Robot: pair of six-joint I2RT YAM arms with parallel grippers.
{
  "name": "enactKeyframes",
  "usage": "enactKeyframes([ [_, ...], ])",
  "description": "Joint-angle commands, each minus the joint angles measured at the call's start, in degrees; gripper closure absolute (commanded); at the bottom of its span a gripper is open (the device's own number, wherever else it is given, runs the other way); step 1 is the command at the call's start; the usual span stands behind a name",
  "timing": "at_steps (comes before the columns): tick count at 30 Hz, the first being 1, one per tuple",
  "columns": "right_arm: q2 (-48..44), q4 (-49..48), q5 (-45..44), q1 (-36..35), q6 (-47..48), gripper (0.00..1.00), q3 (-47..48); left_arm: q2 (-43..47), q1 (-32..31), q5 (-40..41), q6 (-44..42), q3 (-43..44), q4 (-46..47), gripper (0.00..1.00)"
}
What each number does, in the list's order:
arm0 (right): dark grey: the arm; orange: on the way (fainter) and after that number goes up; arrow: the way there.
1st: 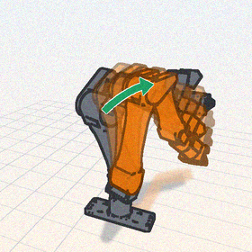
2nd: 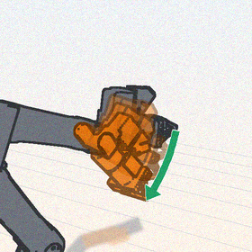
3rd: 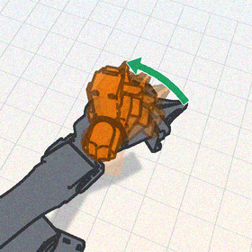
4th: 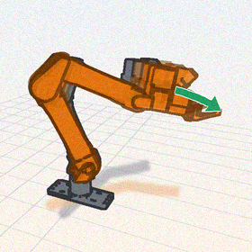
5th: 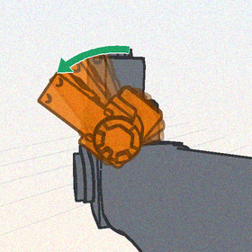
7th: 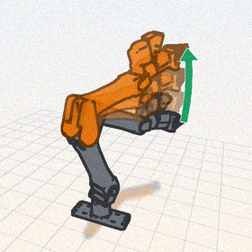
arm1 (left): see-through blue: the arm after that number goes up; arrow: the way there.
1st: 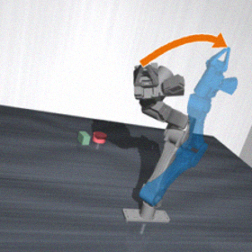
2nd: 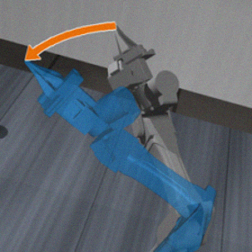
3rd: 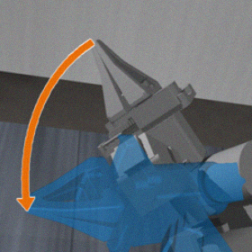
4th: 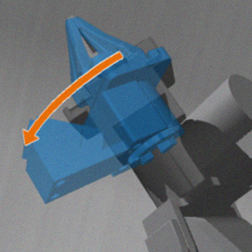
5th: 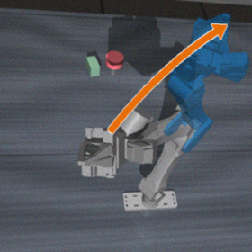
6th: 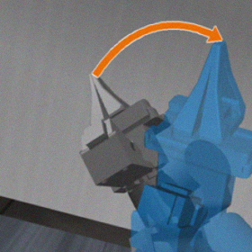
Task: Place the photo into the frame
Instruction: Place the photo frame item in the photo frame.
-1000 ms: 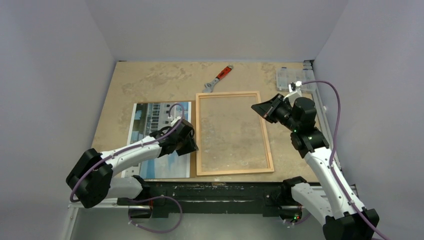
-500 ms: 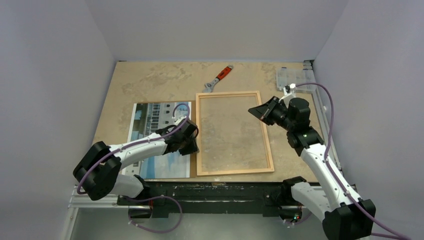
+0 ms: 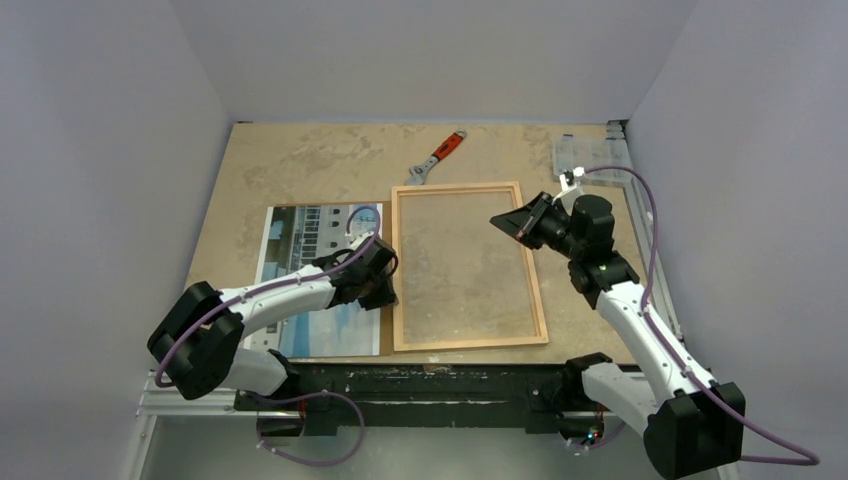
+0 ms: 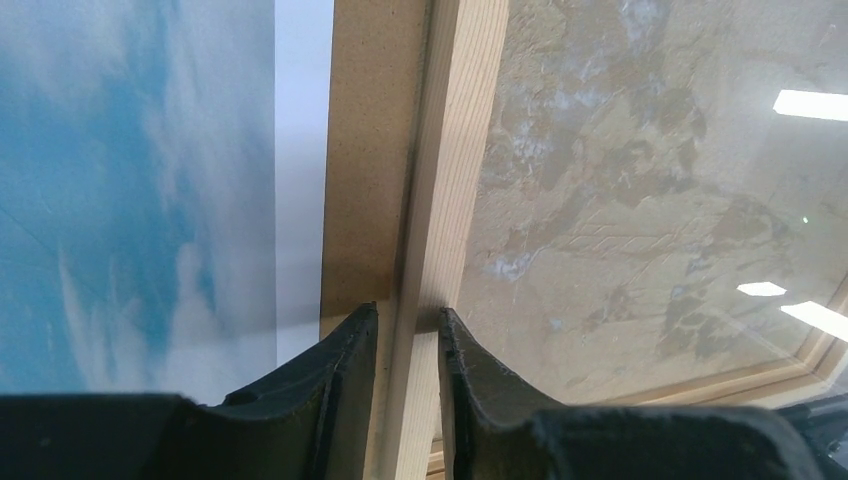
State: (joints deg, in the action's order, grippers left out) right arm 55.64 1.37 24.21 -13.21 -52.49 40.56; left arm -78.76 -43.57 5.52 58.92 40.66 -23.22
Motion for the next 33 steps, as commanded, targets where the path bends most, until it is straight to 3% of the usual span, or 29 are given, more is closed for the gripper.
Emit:
enactKeyframes([
  [1,0.03,-5.56,2.23,-0.06,-1.38,1.0,-0.62,-1.28,-0.28,0.25,-0.98,1.48,-0.19,0.74],
  [33,1.66,-8.14,3.61,-0.01,-0.43,1.0,-0.18,-2.83,-0.46,0.03,-2.05,2.49,-1.45,0.79],
])
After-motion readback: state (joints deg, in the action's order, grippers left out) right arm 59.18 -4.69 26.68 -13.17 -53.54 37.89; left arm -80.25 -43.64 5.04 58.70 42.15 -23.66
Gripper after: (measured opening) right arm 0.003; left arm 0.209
